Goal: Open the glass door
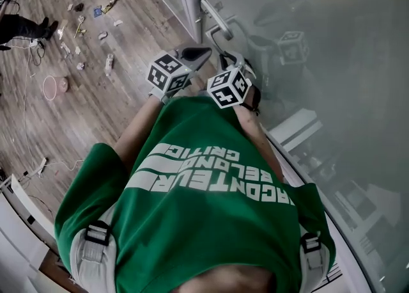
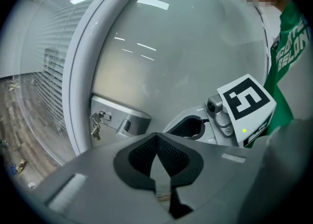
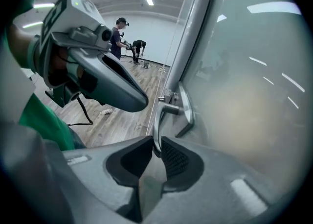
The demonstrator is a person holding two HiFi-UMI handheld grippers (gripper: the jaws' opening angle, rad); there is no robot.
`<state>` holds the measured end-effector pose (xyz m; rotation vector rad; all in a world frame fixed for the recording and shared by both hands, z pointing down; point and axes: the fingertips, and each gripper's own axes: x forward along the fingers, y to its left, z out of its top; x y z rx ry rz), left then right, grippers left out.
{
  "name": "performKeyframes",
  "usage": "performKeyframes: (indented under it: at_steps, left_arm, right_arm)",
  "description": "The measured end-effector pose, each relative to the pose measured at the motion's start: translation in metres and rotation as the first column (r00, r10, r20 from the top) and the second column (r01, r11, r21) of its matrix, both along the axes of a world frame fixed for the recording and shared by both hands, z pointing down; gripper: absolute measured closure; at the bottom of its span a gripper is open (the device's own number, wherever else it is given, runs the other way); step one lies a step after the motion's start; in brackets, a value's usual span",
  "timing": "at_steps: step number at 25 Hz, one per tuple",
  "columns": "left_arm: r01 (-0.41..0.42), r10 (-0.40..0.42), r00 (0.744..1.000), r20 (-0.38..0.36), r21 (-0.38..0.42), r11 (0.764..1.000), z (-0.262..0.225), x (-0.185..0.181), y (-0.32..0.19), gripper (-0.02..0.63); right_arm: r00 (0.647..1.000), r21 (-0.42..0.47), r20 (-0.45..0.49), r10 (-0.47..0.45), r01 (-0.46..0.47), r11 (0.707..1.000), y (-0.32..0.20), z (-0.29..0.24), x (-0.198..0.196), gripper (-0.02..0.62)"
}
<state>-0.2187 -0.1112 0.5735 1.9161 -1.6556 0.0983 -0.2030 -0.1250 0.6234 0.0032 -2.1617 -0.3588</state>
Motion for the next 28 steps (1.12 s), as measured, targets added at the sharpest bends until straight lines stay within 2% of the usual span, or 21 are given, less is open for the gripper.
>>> performKeyframes:
  at_steps: [10, 19, 28]
  left_arm:
    - [0.014, -0.013, 1.000, 0.029, -0.055, 0.998, 0.020, 0.003, -0.016, 0.589]
    - [-0.066, 0.068, 0.997, 0.036, -0.063, 0.996, 0.032, 0.005, -0.023, 0.591]
    - [-0.152, 0.153, 0.988, 0.006, -0.046, 0.987, 0.032, 0.000, -0.024, 0.591]
  right_arm:
    - [0.999, -0.002, 0.033, -0.001, 0.001, 1.000, 0.004, 0.004, -0.003, 0.548]
    - [1.000, -0.040, 0.022, 0.009, -0.009, 0.999, 0.009, 0.007, -0.001, 0.548]
    - [1.000, -0.048, 0.010, 0.006, -0.005, 0.999, 0.007, 0.008, -0.004, 0.548]
